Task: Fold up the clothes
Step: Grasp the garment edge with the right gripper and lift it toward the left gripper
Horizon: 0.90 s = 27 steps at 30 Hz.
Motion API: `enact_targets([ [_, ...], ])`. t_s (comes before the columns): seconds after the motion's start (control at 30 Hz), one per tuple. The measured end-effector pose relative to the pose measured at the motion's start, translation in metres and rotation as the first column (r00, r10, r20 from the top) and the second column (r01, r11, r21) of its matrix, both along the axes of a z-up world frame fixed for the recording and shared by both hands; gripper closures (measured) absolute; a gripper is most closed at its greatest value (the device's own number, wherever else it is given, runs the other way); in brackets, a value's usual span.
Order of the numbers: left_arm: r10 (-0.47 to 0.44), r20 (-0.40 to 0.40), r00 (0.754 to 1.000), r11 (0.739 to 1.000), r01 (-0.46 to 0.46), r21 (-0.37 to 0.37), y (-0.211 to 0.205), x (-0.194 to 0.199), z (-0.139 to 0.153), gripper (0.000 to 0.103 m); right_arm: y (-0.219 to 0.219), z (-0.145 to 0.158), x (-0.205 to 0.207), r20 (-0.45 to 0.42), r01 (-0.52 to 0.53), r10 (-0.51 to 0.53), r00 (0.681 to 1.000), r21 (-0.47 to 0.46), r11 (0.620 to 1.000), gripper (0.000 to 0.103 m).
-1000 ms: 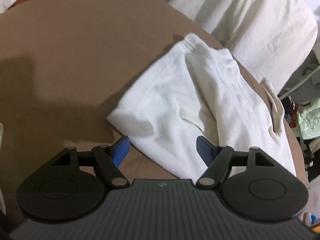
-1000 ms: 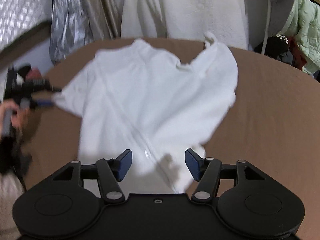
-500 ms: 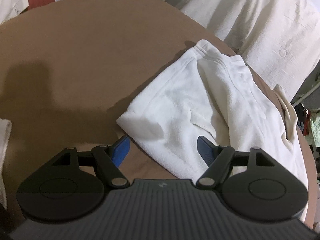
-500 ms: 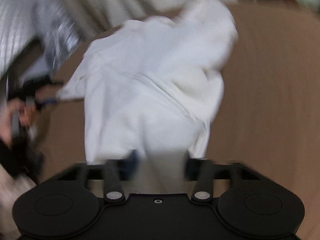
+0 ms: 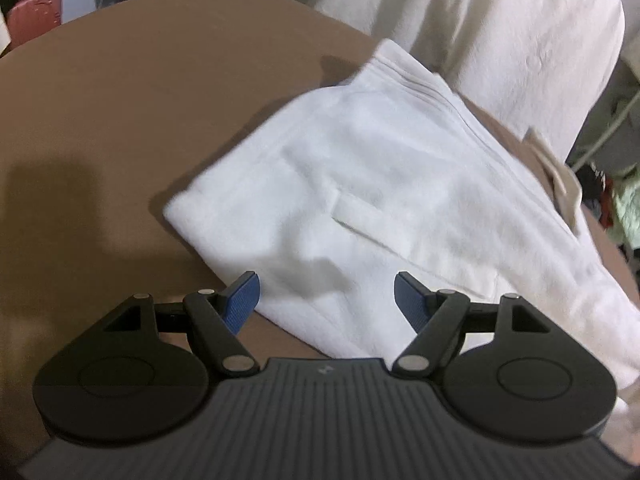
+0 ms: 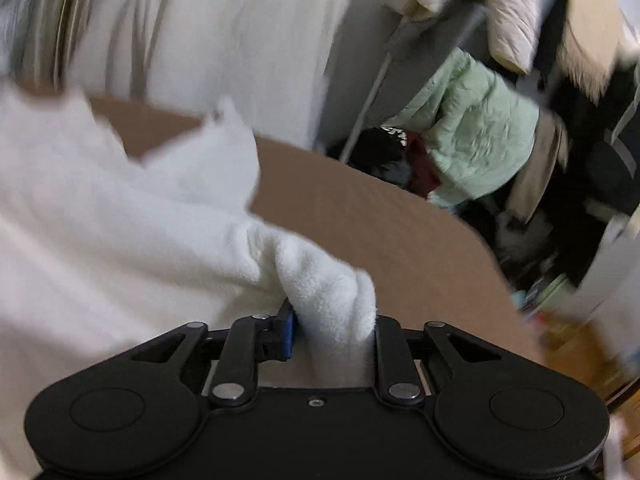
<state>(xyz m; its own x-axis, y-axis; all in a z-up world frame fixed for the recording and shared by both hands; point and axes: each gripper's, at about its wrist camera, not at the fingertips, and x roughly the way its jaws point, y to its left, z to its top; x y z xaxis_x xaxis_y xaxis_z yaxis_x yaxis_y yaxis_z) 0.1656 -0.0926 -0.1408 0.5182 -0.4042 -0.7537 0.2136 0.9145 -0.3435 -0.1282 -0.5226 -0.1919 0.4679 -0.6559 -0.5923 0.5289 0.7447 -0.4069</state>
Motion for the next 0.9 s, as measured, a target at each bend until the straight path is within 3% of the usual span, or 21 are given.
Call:
enact_targets([
  [0.07, -0.007, -0.002, 1.000, 0.999, 0.007, 0.035, -0.009, 0.000, -0.005, 0.029, 0.005, -0.017, 0.012, -0.071, 0.004, -0.006, 0.997, -0.036, 0.999, 0.077],
  [0.17, -0.008, -0.004, 1.000, 0.994, 0.008, 0.106, -0.016, 0.000, -0.010, 0.029, 0.010, -0.008, 0.002, -0.008, 0.049, -0.049, 0.999, 0.049, 0.998, 0.065],
  [0.3, 0.041, -0.064, 0.997, 0.981, -0.028, 0.190, -0.010, -0.003, -0.010, 0.028, 0.018, 0.017, -0.048, 0.111, 0.071, -0.100, 0.989, 0.239, 0.969, 0.047],
  [0.4, 0.048, -0.147, 0.988, 0.994, -0.033, 0.105, 0.010, -0.008, -0.008, 0.028, 0.024, 0.018, -0.088, 0.172, -0.002, -0.075, 0.982, 0.412, 0.911, 0.043],
  [0.5, 0.031, -0.235, 0.972, 0.994, -0.053, -0.091, 0.020, -0.012, -0.010, 0.028, 0.030, 0.007, -0.113, 0.175, -0.063, -0.044, 0.984, 0.558, 0.827, 0.037],
  [0.53, 0.024, -0.246, 0.969, 0.990, -0.056, -0.126, 0.017, -0.016, -0.012, 0.026, 0.032, 0.001, -0.115, 0.156, -0.058, -0.041, 0.987, 0.580, 0.813, 0.037],
  [0.63, 0.017, -0.251, 0.968, 0.990, -0.051, -0.130, -0.003, -0.028, -0.016, 0.026, 0.041, -0.016, -0.116, 0.111, -0.047, -0.024, 0.994, 0.598, 0.800, 0.037],
  [0.7, 0.012, -0.254, 0.967, 0.990, -0.047, -0.133, -0.017, -0.036, -0.018, 0.026, 0.045, -0.023, -0.117, 0.139, -0.073, -0.019, 0.990, 0.631, 0.773, 0.037],
  [0.77, 0.007, -0.256, 0.967, 0.990, -0.043, -0.136, -0.030, -0.044, -0.021, 0.026, 0.044, -0.029, -0.117, 0.188, -0.101, -0.046, 0.981, 0.699, 0.708, 0.037],
  [0.9, -0.065, -0.285, 0.956, 0.970, -0.007, -0.245, -0.049, -0.048, -0.024, 0.024, 0.033, -0.039, -0.116, 0.246, -0.133, -0.158, 0.956, 0.847, 0.514, 0.037],
])
